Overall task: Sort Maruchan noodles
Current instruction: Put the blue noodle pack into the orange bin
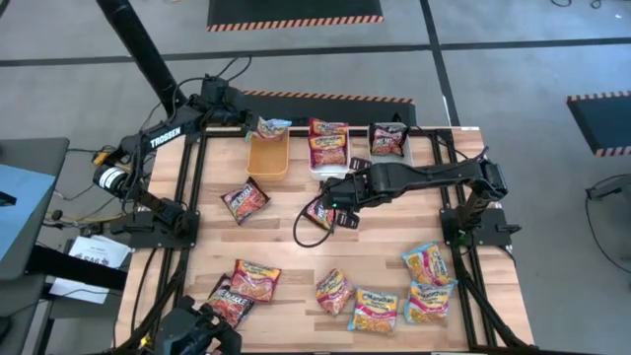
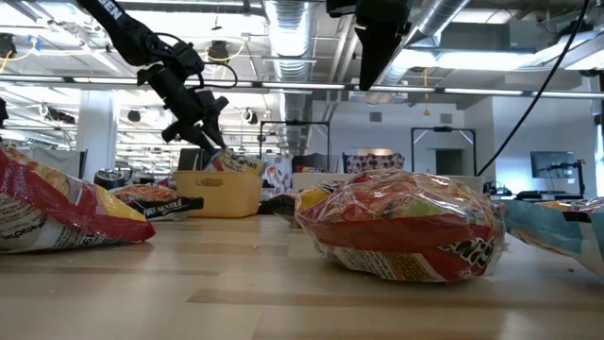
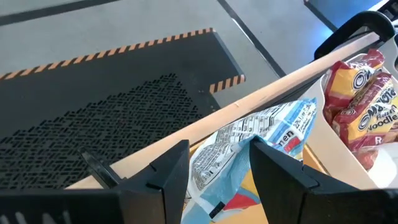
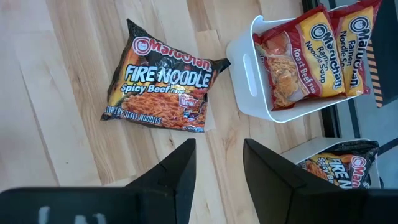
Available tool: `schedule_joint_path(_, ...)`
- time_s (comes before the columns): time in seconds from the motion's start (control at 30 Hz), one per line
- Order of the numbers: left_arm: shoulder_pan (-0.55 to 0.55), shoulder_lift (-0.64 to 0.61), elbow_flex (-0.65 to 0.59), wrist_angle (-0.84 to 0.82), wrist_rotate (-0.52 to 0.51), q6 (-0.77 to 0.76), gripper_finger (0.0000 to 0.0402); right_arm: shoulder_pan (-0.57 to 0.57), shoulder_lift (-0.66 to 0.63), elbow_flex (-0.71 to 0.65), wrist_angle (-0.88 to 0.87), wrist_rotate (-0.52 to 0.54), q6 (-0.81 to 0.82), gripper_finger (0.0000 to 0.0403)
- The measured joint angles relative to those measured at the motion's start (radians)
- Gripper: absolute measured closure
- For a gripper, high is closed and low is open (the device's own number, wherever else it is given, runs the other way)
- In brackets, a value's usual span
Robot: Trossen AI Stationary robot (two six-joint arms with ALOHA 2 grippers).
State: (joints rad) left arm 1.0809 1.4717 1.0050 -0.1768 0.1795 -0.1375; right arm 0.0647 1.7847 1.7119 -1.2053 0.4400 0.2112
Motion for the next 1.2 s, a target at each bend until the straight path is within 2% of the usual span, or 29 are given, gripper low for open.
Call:
schedule_joint_path(0.33,0.001,0.000,0.003,0.012,-0.001,0.023,0.0247,0.000,0.000,0.000,-0.011,0.000,0.000,0.0246)
schedule_joint_path(0.53,0.002,0.000,0.047,-0.006,-0.001,0.023,0.0247,0.000,0.000,0.000,-0.014,-0.001,0.000,0.0246)
schedule_joint_path(0.87,0.002,-0.001,0.115,-0.255,0.003,0.109,0.0247,0.000,0.000,0.000,-0.015,-0.001,0.000,0.0246)
schedule_joint_path(1.07,-0.004,-0.001,0.115,-0.439,0.178,0.182,0.0247,0.000,0.000,0.000,-0.015,-0.001,0.000,0.0246)
schedule_joint_path(1.2,-0.022,-0.001,0.115,-0.479,0.247,0.188,0.0247,0.000,0.000,0.000,-0.015,-0.002,0.000,0.0246)
